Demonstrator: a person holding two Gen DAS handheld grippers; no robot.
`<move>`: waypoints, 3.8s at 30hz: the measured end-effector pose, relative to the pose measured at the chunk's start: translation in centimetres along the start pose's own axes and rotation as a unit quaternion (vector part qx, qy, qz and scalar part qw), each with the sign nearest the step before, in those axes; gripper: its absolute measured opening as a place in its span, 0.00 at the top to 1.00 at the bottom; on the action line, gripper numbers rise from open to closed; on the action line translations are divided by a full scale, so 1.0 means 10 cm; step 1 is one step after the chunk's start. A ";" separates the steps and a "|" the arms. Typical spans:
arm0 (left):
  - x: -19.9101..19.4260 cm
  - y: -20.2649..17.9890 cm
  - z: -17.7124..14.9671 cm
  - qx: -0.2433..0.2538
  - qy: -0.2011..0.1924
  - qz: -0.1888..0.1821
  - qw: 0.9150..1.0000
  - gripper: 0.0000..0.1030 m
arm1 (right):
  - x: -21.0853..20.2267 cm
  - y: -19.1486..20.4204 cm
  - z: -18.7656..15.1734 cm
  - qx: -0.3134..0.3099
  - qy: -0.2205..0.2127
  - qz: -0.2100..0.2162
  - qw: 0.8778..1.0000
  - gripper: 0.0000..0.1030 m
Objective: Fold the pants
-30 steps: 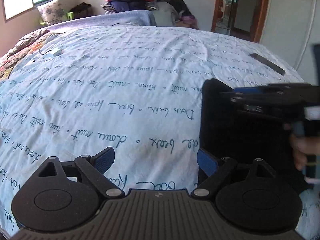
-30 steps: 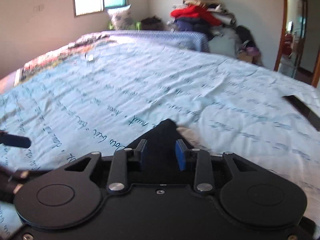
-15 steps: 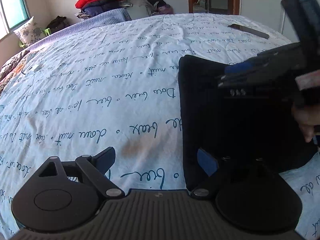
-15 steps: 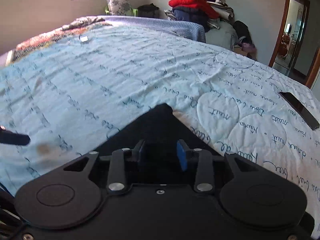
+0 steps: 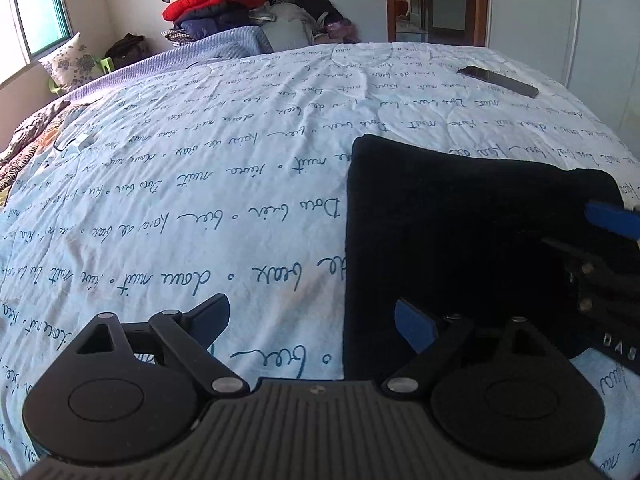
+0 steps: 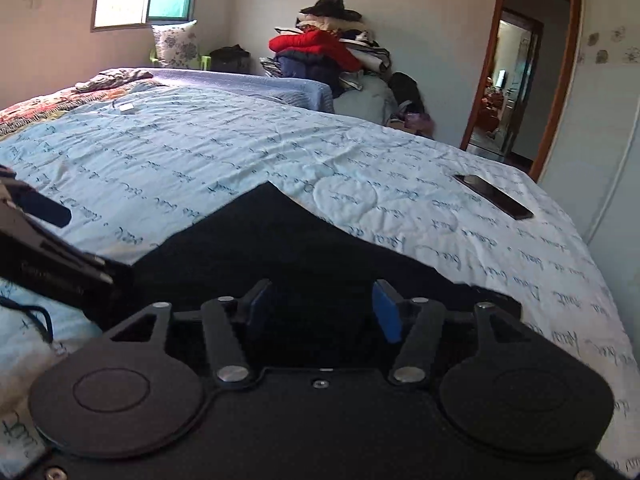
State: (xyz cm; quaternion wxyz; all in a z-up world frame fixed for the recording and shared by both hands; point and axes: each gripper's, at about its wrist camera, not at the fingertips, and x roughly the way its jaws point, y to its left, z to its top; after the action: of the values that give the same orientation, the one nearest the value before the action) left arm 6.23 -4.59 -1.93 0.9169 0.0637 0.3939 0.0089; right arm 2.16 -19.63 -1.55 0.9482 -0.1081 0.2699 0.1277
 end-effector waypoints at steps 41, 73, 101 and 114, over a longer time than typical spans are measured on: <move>0.12 -0.37 -0.19 -0.014 -0.011 -0.013 1.000 0.00 | -0.17 -0.08 -0.56 0.054 -0.042 -0.025 0.997 0.34; 0.52 -2.09 0.95 0.233 -0.024 -0.097 0.967 0.11 | -0.36 -1.06 -0.67 0.207 -0.035 0.038 0.977 0.49; 1.25 -1.36 1.26 0.111 0.041 -0.147 0.982 0.03 | 0.79 -1.95 -0.48 0.431 -0.051 0.175 0.884 0.92; 0.70 -1.51 1.15 0.168 -0.016 -0.158 0.973 0.05 | 0.16 -1.96 -0.57 0.398 -0.051 0.092 0.911 0.82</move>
State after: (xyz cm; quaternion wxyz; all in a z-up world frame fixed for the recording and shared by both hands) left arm 18.88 -20.39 -1.07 0.8893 0.1535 0.3799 -0.2034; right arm 6.61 -39.39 -4.48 0.9093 0.3099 0.2588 0.1013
